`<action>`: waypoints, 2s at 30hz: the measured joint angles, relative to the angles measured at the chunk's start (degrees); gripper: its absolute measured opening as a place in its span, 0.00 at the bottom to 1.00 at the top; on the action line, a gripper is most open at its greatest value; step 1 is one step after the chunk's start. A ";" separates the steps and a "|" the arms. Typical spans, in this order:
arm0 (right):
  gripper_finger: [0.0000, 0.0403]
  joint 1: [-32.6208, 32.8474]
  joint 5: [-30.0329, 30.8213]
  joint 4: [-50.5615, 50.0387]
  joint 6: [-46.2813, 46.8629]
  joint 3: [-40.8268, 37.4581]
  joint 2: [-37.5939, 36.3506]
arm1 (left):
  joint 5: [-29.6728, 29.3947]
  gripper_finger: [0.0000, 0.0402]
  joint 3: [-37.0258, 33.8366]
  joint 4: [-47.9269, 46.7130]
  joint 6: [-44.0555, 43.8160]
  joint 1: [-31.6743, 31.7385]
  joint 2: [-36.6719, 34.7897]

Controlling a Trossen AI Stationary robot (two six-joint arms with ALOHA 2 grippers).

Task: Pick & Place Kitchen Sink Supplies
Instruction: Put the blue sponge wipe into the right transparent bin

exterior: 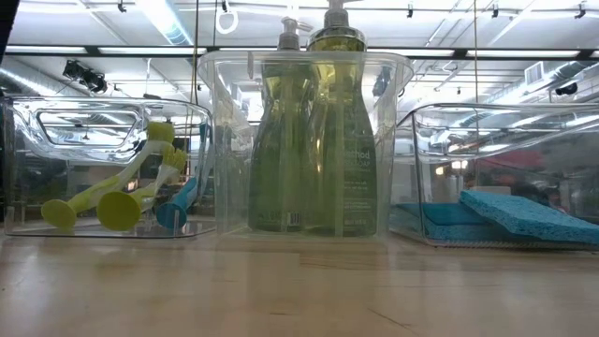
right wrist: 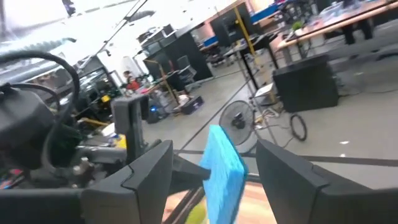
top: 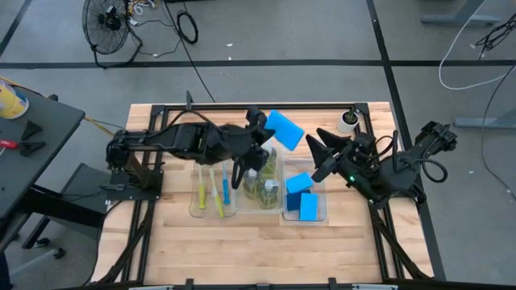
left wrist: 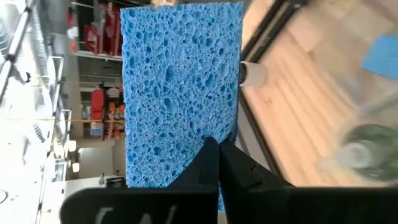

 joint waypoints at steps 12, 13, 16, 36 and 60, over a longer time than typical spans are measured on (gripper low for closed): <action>0.57 -4.50 -2.81 -8.03 -1.08 0.00 0.02 | 1.99 0.00 -0.02 4.61 6.35 3.31 0.02; 0.58 -4.91 -2.81 -8.58 -1.09 0.00 0.01 | 2.31 0.00 -0.02 4.77 6.40 3.57 0.02; 0.59 -6.28 -4.44 -10.78 -1.08 0.00 0.02 | 2.45 0.00 -0.02 5.34 6.40 4.26 0.02; 0.64 -17.18 -20.72 -22.17 15.28 0.00 0.02 | 6.21 0.00 -0.04 8.31 6.30 5.49 0.04; 0.02 -17.88 -23.82 -22.17 13.48 0.00 0.04 | 6.56 0.26 -0.07 6.87 -0.82 6.02 0.04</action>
